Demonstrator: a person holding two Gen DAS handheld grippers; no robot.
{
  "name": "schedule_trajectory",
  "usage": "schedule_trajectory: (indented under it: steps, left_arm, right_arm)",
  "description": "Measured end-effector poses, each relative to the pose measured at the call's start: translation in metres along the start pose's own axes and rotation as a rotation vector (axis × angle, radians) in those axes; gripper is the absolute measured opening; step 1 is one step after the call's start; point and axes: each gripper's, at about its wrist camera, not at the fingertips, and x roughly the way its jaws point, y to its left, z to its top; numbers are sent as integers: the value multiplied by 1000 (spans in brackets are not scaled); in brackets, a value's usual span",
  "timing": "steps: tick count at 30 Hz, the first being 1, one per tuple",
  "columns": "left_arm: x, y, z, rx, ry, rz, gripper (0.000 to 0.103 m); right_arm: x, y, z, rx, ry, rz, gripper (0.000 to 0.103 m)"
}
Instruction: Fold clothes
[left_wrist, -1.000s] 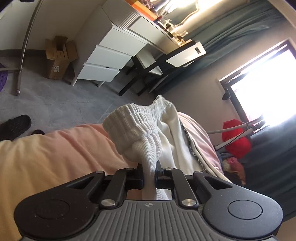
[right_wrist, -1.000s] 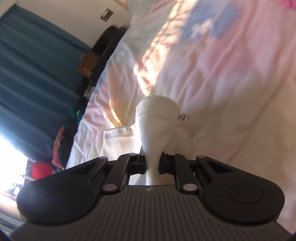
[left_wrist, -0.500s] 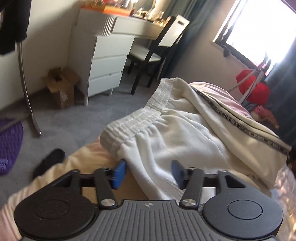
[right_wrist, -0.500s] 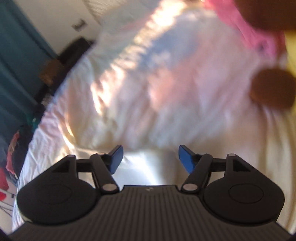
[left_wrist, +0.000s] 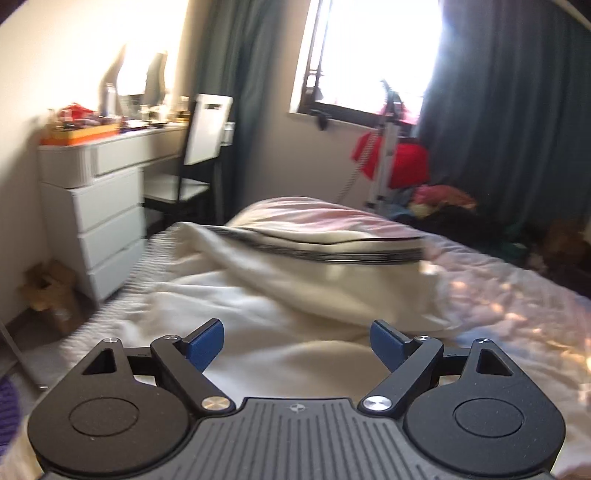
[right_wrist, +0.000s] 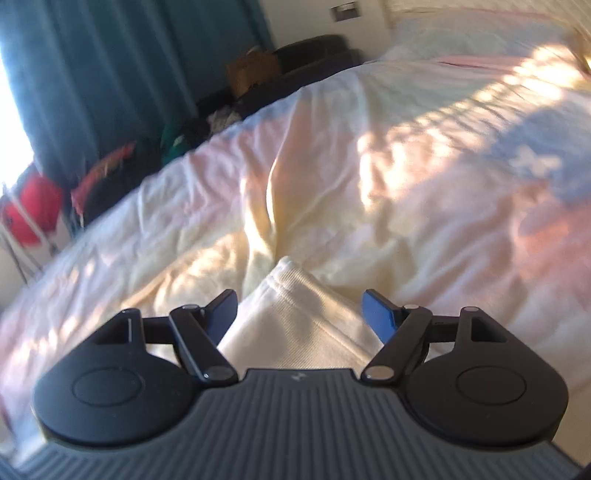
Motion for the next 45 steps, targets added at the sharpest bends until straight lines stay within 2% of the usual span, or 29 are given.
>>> schedule_trajectory:
  steps: [3,5,7,10,11,12,15,17,20,23,25,26,27,32,37,42,45]
  left_arm:
    - [31,-35,-22,24,9,-73,89]
    - [49,-48,-40,41,28,-112,88]
    - [62,-57,-56,75,47,-135,88]
    - [73,-64,-69,138,56,-146,88]
    - [76,-65,-71,149,57,-152,88]
    - [79,-65,-73,152,55,-153,88]
    - [86,-63,-78,151,57,-143,88]
    - [88,-61,-81,155,70,-135,88]
    - [84,-59,-82,160,65,-130,88]
    - [80,-60,-81,170,46,-129,88]
    - [78,-60,-80,172,38,-128,88]
    - [77,-60,-80,172,35,-127,88]
    - [76,-60,-80,169,34,-127,88]
    - [66,-61,-77,155,21,-127,89]
    - [54,-60,-70,143,-7,-122,89]
    - [53,-50,-66,98,-9,-118,89]
    - [61,-44,-67,79,-1,-117,89]
  right_arm:
    - [14,8,-1,-85,-8,-7,76]
    - [25,6,-3,-112,8,-38,75]
    - [22,6,-2,-96,-30,-22,72]
    - [17,6,0,-71,-88,1,47]
    - [16,5,1,-63,-107,9,28]
    - [14,5,2,-54,-127,17,22]
    - [10,5,4,-29,-184,40,19]
    - [5,15,4,-78,-246,-12,19]
    - [15,18,-3,-117,-189,-46,20]
    - [17,13,-3,-113,-151,-56,28]
    - [10,11,1,-82,-149,-41,50]
    - [5,10,2,-63,-162,-19,71]
    - [-1,10,-1,-48,-182,12,85]
    - [-32,31,-6,-95,-185,174,85]
    - [-58,69,-17,-68,-83,428,85]
    - [-51,158,-46,-151,51,563,84]
    - [-43,215,-64,-213,130,627,74]
